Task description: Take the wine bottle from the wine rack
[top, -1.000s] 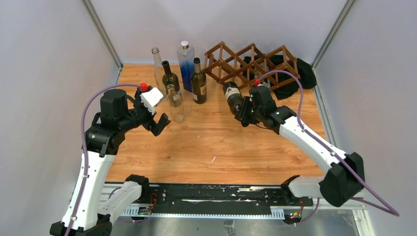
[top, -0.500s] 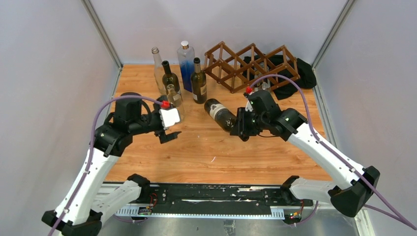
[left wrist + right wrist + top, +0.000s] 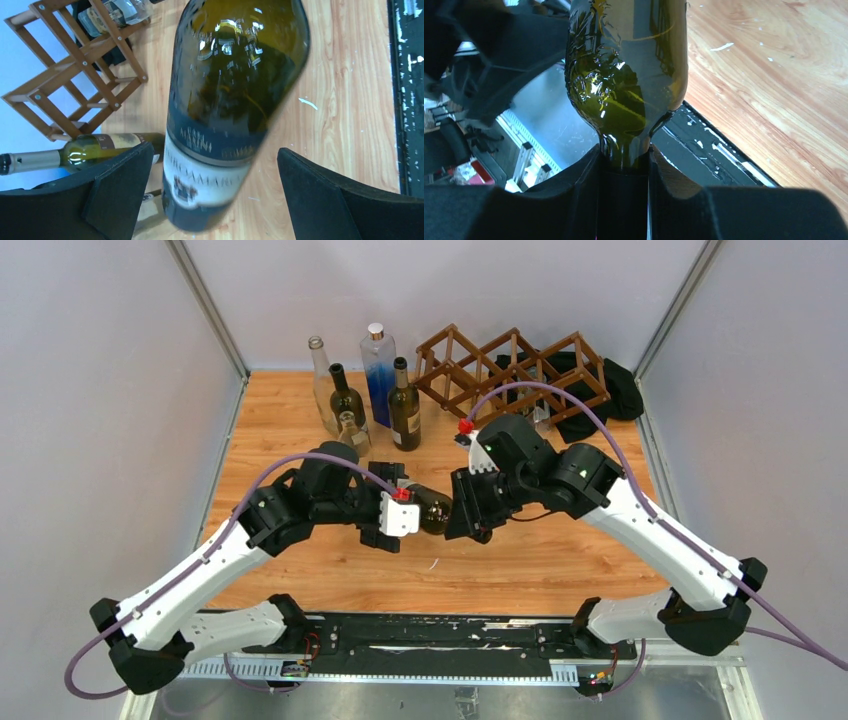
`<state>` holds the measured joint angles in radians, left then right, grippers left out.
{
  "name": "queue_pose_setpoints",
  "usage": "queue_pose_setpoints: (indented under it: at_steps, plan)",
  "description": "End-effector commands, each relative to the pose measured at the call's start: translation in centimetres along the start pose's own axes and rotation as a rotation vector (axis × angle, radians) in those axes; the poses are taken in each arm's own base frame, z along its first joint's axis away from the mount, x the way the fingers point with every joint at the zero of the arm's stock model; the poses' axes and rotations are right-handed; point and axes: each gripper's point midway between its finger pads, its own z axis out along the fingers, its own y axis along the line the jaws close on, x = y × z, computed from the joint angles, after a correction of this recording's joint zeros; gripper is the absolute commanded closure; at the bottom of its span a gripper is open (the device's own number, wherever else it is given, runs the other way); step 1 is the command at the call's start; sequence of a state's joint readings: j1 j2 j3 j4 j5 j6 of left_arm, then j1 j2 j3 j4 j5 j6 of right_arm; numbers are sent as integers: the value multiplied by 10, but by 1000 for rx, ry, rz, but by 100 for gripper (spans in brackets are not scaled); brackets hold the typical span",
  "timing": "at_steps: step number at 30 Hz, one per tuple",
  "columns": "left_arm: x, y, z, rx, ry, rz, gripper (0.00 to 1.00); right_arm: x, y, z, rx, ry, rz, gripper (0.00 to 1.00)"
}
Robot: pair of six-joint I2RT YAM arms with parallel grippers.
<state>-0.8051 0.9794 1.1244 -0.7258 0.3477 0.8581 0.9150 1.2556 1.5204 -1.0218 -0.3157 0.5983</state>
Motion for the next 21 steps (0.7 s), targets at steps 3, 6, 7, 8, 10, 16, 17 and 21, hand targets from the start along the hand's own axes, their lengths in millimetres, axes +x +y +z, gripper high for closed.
queue_pose_setpoints:
  at_steps: [3, 6, 7, 8, 10, 16, 17, 21]
  plan:
    - [-7, 8, 14, -63, 7, 82, 0, -10, 50, -22, -155, -17, -115, 100]
    - [-9, 13, 18, -80, 20, 78, 0, -11, 60, -22, -179, -6, -137, 100]
    - [-11, 14, 18, -80, 18, 72, 0, -11, 61, -21, -182, -3, -141, 100]
    - [-13, 15, 18, -81, 14, 67, 1, -11, 62, -21, -185, -1, -144, 100]
    - [-16, 14, 17, -77, 4, 67, 10, -12, 64, -20, -189, -2, -152, 100]
    - [-14, 11, 14, -63, 9, 94, 71, -22, 73, -28, -215, -44, -184, 87]
    - [-15, 13, 12, -74, 11, 90, 86, -24, 71, -29, -203, -56, -185, 65]
    - [-27, 25, 6, -126, -17, -6, 100, -33, 63, -40, -167, -163, -204, 12]
